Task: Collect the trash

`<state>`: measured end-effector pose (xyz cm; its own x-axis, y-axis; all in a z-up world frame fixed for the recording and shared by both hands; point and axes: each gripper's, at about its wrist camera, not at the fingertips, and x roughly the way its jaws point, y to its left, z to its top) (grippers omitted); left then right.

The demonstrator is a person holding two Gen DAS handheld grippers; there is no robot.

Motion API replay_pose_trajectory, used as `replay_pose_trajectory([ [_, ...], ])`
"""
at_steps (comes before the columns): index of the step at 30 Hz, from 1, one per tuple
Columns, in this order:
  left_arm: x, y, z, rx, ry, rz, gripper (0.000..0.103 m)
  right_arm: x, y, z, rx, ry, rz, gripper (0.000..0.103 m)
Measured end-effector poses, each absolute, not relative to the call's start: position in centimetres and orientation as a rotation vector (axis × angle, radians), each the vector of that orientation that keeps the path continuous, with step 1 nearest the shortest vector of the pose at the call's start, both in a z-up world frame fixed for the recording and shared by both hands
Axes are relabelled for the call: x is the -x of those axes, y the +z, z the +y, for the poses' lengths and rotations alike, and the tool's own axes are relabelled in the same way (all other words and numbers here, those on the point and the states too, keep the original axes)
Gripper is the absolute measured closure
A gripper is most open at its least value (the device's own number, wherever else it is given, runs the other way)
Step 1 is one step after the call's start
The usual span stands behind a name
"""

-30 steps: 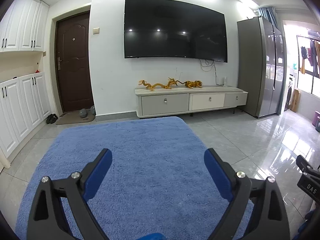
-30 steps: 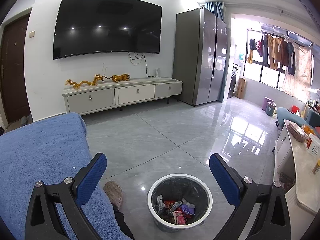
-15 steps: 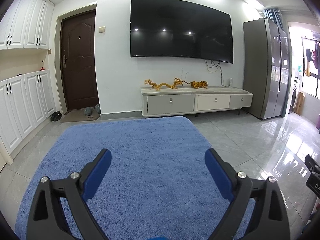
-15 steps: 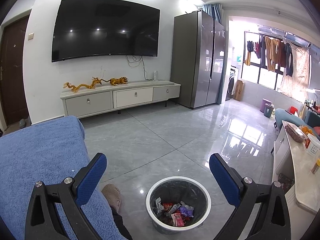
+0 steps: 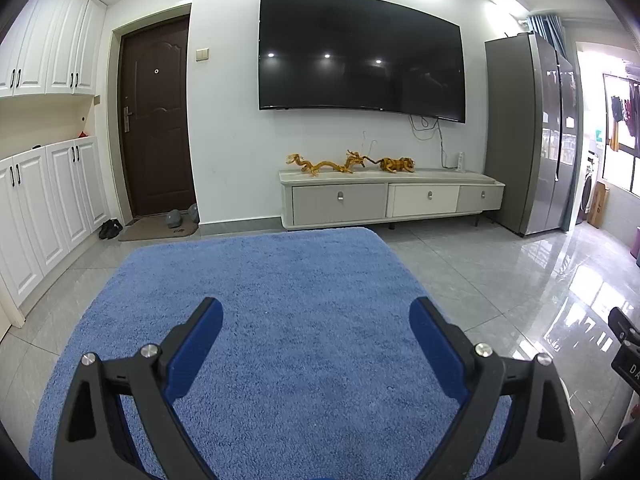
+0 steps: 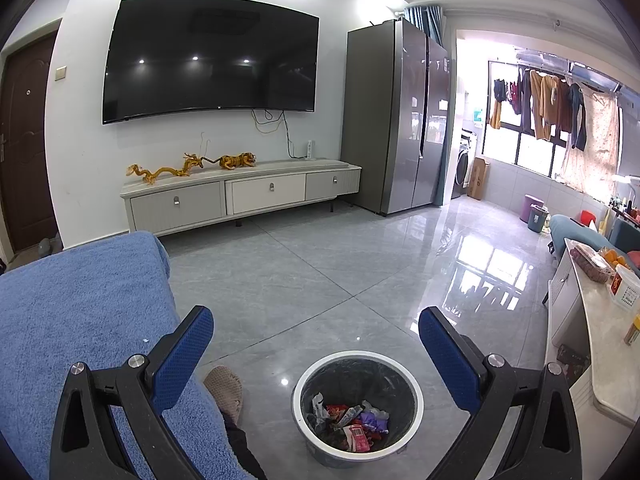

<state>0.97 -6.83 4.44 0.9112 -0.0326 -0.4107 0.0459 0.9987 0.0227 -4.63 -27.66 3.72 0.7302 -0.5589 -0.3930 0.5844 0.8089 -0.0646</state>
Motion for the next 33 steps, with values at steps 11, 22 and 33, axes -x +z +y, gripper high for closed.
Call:
replay_pose_trajectory([
  [11,-1.1,4.3,-6.9,-0.035,-0.038,0.427,0.008,4.6,3.7,-27.7,-0.066,-0.629,0.412,0.000],
  [22,-1.2,3.7,-6.8,-0.040,-0.041,0.436,0.008,4.4,3.2,-27.5,-0.074,-0.626,0.416,0.000],
  [33,-1.5,3.3,-6.5,-0.036,-0.041,0.446,0.008,4.3,3.2,-27.6,-0.077,-0.625,0.419,0.000],
])
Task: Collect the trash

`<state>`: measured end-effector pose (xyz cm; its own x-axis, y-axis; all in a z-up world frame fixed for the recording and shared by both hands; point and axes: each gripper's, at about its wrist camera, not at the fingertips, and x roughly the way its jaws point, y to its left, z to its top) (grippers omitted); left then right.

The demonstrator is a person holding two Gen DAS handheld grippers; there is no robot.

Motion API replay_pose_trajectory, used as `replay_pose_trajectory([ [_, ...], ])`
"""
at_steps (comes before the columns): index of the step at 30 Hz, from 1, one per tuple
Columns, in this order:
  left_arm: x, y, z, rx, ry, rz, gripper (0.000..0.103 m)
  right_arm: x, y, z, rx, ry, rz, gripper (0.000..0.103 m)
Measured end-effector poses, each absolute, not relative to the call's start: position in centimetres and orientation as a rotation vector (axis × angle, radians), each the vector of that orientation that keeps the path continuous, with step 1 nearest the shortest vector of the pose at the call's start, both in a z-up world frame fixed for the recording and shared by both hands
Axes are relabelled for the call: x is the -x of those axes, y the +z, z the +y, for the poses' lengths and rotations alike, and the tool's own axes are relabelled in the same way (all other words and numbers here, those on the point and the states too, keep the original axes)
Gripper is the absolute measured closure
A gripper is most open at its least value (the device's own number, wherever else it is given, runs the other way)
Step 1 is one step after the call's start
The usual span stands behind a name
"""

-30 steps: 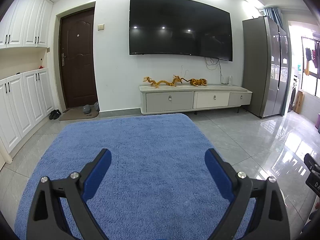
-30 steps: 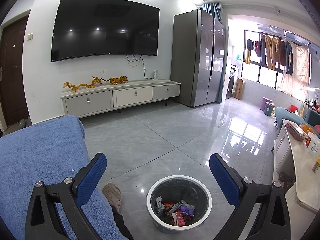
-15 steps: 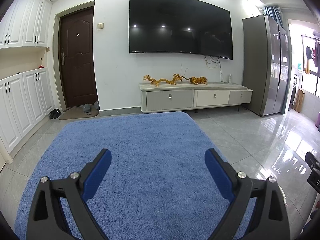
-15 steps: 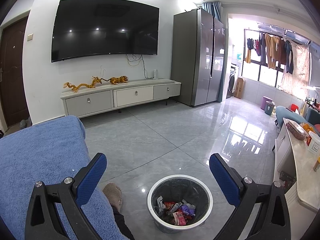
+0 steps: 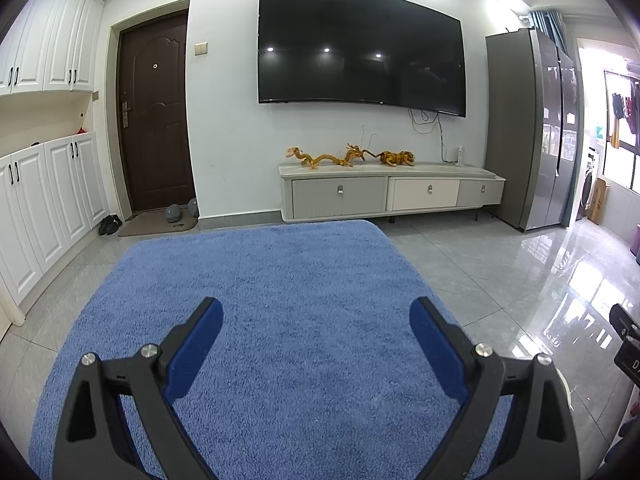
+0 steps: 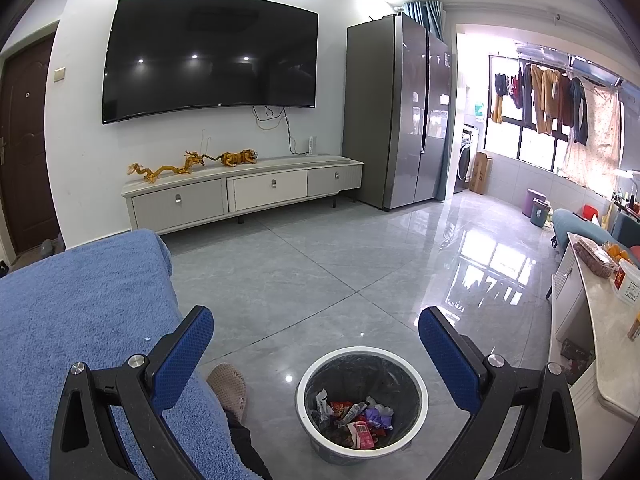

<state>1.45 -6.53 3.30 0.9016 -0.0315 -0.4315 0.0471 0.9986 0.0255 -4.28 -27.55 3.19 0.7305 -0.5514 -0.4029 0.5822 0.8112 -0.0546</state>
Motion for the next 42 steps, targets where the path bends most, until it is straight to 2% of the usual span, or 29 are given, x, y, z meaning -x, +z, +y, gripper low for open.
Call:
replay_pose_trajectory([
  [42,-1.91,2.69,-6.57,-0.046,-0.073,0.485,0.008,3.88,2.51,-27.07,-0.091,-0.610,0.434,0.000],
])
